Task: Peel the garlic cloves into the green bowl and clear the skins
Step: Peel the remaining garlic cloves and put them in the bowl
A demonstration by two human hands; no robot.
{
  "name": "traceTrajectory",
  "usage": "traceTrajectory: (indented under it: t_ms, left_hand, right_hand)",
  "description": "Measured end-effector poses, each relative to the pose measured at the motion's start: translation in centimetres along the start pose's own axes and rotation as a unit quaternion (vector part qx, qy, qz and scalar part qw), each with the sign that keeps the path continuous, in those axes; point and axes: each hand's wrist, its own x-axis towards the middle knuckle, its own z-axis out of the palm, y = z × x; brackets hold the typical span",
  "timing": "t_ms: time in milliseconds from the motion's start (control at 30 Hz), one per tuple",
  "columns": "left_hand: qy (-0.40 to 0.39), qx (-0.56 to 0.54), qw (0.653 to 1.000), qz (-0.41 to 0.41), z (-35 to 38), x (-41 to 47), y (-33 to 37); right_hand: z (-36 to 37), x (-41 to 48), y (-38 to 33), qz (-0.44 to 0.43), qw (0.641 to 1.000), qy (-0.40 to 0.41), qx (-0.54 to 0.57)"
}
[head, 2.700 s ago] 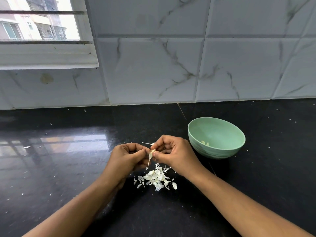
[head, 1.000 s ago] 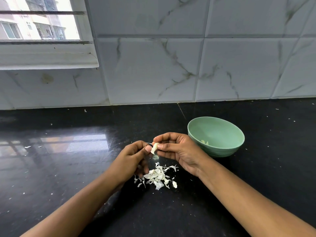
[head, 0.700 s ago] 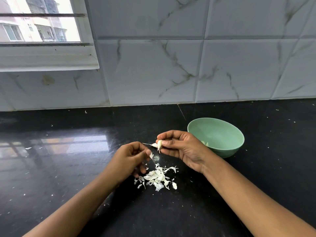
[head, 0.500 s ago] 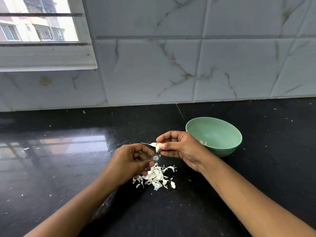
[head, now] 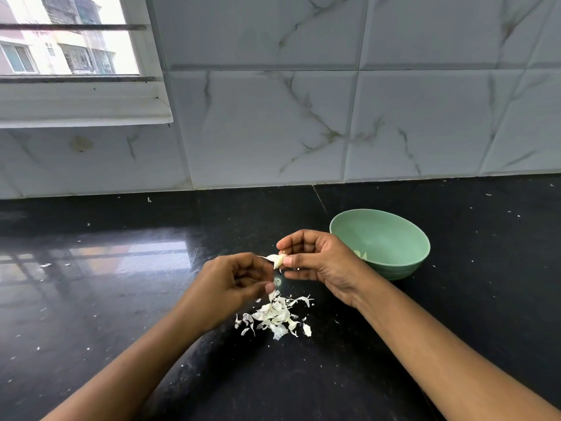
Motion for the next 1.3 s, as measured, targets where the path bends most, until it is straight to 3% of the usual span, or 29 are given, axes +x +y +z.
traceTrajectory:
  t_ms: [100, 167, 400, 667, 1000, 1067, 1133, 1300]
  left_hand:
    - [0.054, 0.086, 0.995, -0.01, -0.3, 0.1, -0.3]
    - [0.048, 0.107, 0.993, -0.018, -0.3, 0.3, -0.5]
    - [-0.013, 0.088, 0.996, -0.022, 0.1, 0.3, -1.0]
    - [0.086, 0.045, 0.995, 0.028, 0.4, 0.3, -0.7]
    - [0.091, 0.07, 0.991, 0.074, 0.9, 0.3, -1.8]
    - [0.061, 0.011, 0.997, 0.055, 1.0, 0.2, -1.3]
    - [0.016, -0.124, 0.992, 0.008, 1.0, 0.2, -0.8]
    - [-0.093, -0.311, 0.944, -0.061, 0.6, 0.1, -0.5]
  right_hand:
    - [0.0, 0.0, 0.0, -0.002, 1.0, -0.003, 0.005]
    - [0.0, 0.0, 0.0, -0.003, 1.0, -0.004, 0.002]
    - [-0.1, 0.1, 0.1, -0.001, 1.0, -0.004, -0.006]
    - [0.3, 0.0, 0.3, -0.01, 1.0, -0.012, -0.001]
    - [0.9, -0.2, 0.7, -0.025, 0.998, -0.034, -0.037]
    - [0.8, -0.2, 0.7, -0.046, 0.997, -0.036, -0.049]
    - [0.7, -0.2, 0.5, -0.075, 0.994, -0.051, -0.068]
    - [0.7, -0.4, 0.3, -0.111, 0.986, -0.095, -0.083]
